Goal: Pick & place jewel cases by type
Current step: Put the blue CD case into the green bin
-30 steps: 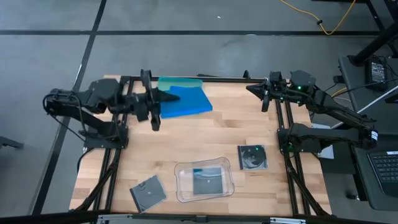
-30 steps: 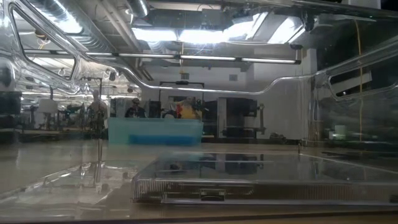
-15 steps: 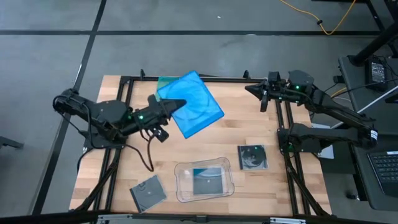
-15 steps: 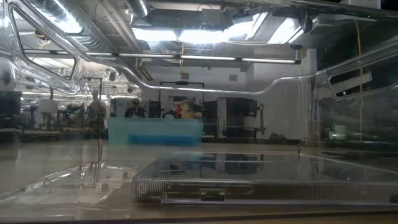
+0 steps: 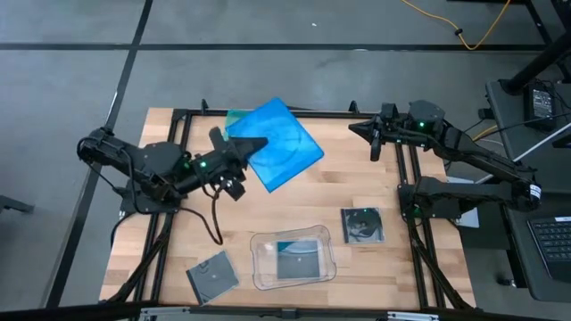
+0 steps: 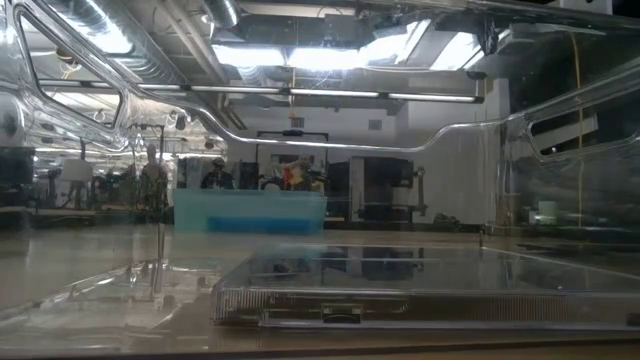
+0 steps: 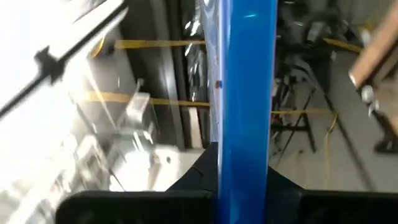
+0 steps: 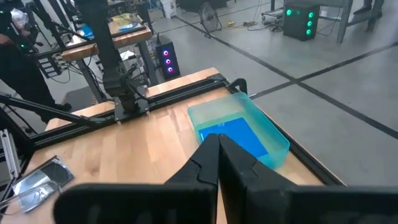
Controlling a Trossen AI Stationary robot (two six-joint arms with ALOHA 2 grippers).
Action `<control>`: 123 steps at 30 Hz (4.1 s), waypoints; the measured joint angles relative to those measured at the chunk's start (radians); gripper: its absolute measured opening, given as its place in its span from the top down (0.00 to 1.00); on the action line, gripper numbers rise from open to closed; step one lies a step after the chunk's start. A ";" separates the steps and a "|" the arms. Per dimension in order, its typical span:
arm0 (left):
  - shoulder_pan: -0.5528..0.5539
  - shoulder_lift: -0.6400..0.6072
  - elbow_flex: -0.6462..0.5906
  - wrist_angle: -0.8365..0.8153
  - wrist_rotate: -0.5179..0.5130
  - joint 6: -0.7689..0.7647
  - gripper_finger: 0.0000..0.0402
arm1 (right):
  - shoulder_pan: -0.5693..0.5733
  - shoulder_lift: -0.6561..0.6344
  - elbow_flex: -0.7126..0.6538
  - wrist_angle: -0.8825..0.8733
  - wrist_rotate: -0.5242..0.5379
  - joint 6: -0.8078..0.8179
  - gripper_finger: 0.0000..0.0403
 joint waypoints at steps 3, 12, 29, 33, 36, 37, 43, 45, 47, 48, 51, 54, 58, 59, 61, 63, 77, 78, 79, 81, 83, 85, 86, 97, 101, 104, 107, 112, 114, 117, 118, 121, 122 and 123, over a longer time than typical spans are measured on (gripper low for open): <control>0.010 -0.001 0.000 0.064 -0.022 -0.152 0.99 | 0.000 0.000 0.000 0.000 0.000 -0.003 0.99; 0.093 -0.015 0.000 -0.015 -0.060 -0.915 0.99 | 0.000 0.000 0.000 0.000 -0.001 -0.026 0.99; 0.341 -0.085 0.000 -0.327 0.657 -2.200 0.99 | 0.000 0.000 0.000 0.001 -0.054 -0.107 0.99; 0.376 -0.086 0.000 -0.330 0.701 -2.233 0.99 | 0.000 0.000 0.000 0.000 -0.106 -0.134 0.99; 0.409 -0.085 0.000 -0.332 0.713 -2.230 0.98 | 0.000 0.000 0.000 0.000 -0.124 -0.153 0.99; 0.425 -0.086 0.000 -0.333 0.732 -2.222 0.98 | 0.000 0.000 0.000 0.000 -0.124 -0.156 0.99; 0.576 -0.099 0.000 -0.516 0.875 -2.177 0.99 | 0.000 0.000 0.000 -0.002 -0.126 -0.180 0.99; 0.648 -0.102 0.000 -0.614 0.950 -2.166 0.99 | 0.000 0.000 0.000 -0.007 -0.130 -0.191 0.99; 0.729 -0.102 0.000 -0.690 1.069 -2.138 0.99 | 0.000 0.000 0.000 -0.008 -0.135 -0.206 0.99; 0.773 -0.102 0.000 -0.719 1.134 -2.119 0.99 | 0.000 0.000 0.000 -0.008 -0.141 -0.211 0.99; 0.914 -0.102 0.000 -0.787 1.292 -2.058 0.99 | -0.004 0.000 0.000 -0.008 -0.173 -0.217 0.99; 1.046 -0.101 0.000 -0.837 1.379 -1.986 0.99 | -0.016 0.000 0.000 -0.014 -0.210 -0.209 0.99; 1.203 -0.098 0.000 -0.910 1.510 -1.842 0.99 | -0.019 -0.001 0.000 -0.034 -0.243 -0.192 0.99; 1.237 -0.094 0.000 -0.927 1.536 -1.810 0.99 | -0.019 -0.001 0.000 -0.038 -0.254 -0.183 0.99; 1.302 -0.079 0.000 -0.962 1.574 -1.761 0.99 | -0.018 -0.001 0.000 -0.050 -0.273 -0.180 0.99; 1.350 -0.060 0.000 -0.987 1.579 -1.742 0.99 | -0.018 -0.001 0.000 -0.061 -0.282 -0.180 0.99; 1.148 0.056 0.000 -0.970 1.643 -1.706 0.99 | -0.018 0.025 0.000 -0.043 -0.317 -0.124 0.99; 1.129 0.065 0.000 -0.969 1.643 -1.706 0.99 | -0.018 0.037 0.001 -0.037 -0.329 -0.121 0.99; 1.111 0.074 0.000 -0.969 1.643 -1.706 0.99 | -0.018 0.054 0.001 -0.028 -0.350 -0.114 0.99; 1.076 0.090 0.000 -0.968 1.643 -1.709 0.99 | -0.018 0.096 0.002 0.003 -0.399 -0.099 0.98; 1.047 0.105 0.000 -0.966 1.642 -1.708 0.99 | -0.018 0.154 0.027 0.002 -0.443 -0.099 0.97; 1.023 0.115 0.000 -0.950 1.639 -1.709 0.99 | -0.018 0.215 0.072 -0.005 -0.454 -0.099 0.93; 1.015 0.118 0.000 -0.938 1.638 -1.716 0.99 | -0.022 0.247 0.098 -0.008 -0.455 -0.099 0.91; 0.946 0.119 0.000 -0.895 1.568 -1.745 0.99 | -0.084 0.568 0.431 -0.086 -0.541 -0.162 0.54; 0.922 0.119 0.000 -0.879 1.512 -1.746 0.99 | -0.084 0.670 0.533 -0.137 -0.545 -0.190 0.47; 0.917 0.119 0.000 -0.878 1.507 -1.743 0.99 | -0.076 0.735 0.588 -0.154 -0.552 -0.201 0.45; 0.917 0.119 0.000 -0.870 1.500 -1.743 0.98 | -0.070 0.782 0.628 -0.177 -0.555 -0.208 0.45; 0.919 0.119 0.000 -0.867 1.498 -1.742 0.98 | -0.066 0.818 0.655 -0.183 -0.603 -0.209 0.50; 0.919 0.119 0.000 -0.866 1.494 -1.741 0.98 | -0.066 0.818 0.656 -0.181 -0.603 -0.211 0.56; 0.919 0.119 0.000 -0.866 1.458 -1.724 0.98 | -0.067 0.818 0.657 -0.179 -0.603 -0.213 0.67; 0.919 0.119 0.000 -0.866 1.452 -1.716 0.98 | -0.067 0.818 0.657 -0.179 -0.603 -0.214 0.71; 0.922 0.119 0.000 -0.868 1.451 -1.698 0.95 | -0.068 0.818 0.657 -0.180 -0.603 -0.222 0.86; 0.925 0.119 0.000 -0.868 1.452 -1.696 0.94 | -0.069 0.818 0.657 -0.179 -0.603 -0.229 0.88; 0.927 0.119 0.000 -0.866 1.457 -1.697 0.92 | -0.069 0.818 0.657 -0.179 -0.604 -0.233 0.88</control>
